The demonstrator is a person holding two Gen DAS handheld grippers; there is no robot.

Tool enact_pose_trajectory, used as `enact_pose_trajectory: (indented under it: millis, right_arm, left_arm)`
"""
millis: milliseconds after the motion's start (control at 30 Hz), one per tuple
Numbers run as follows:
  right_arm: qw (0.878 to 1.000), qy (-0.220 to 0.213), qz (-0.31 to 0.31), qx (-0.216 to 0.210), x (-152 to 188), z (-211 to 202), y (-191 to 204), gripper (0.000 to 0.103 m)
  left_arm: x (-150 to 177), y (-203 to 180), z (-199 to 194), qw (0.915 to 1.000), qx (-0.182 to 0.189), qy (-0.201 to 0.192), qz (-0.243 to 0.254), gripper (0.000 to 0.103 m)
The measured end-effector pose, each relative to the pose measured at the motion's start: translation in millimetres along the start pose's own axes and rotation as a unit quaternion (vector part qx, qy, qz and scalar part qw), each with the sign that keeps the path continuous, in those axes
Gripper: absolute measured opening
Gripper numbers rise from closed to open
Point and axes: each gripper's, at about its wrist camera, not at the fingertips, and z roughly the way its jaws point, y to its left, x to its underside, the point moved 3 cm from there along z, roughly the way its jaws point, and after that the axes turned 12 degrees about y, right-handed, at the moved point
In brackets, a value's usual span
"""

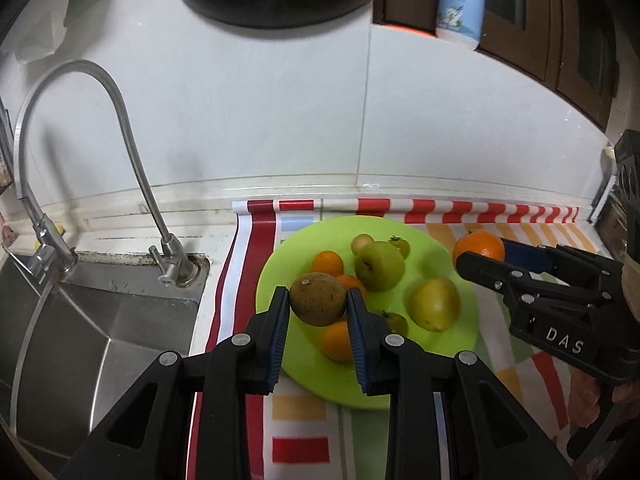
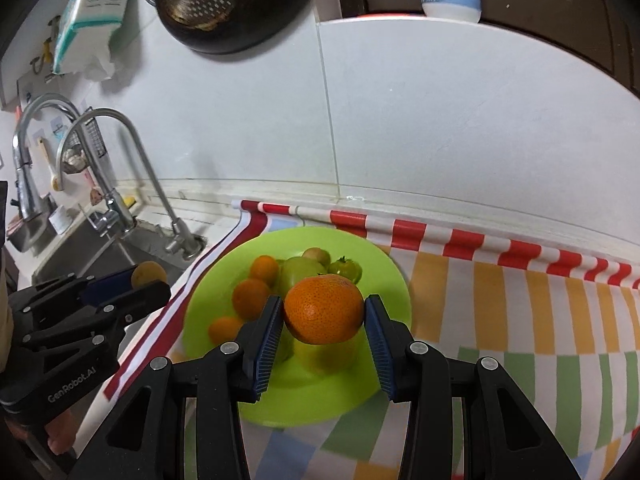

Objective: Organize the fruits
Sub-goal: 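Carry both fruits over the green plate, lower them and open both tools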

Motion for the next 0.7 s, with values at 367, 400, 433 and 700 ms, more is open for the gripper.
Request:
enact_pose_trajectory:
  millis: [367, 400, 433, 700]
  right_arm:
    - [1.0, 0.015, 0.005, 0.006, -18, 38, -10, 0.043]
    - [1.0, 0.017, 0.004, 0.007, -19, 41, -10, 0.043]
    - [1.0, 0.018, 0.003, 0.008, -20, 43, -10, 0.043]
    - [1.0, 0.027, 0.003, 0.013, -21, 53, -12, 0.045]
  left_arm:
    - [-10, 4, 40, 0.9997, 0.0, 0.023, 0.001, 0.029]
    - [-10, 4, 43, 0.9997, 0.002, 0.025, 0.0, 0.029]
    - [-11, 5, 45, 0.9997, 0.005, 0.026, 0.0, 0.029]
    - [-13, 4, 55, 0.9994, 0.021, 0.029, -0.002, 0.033]
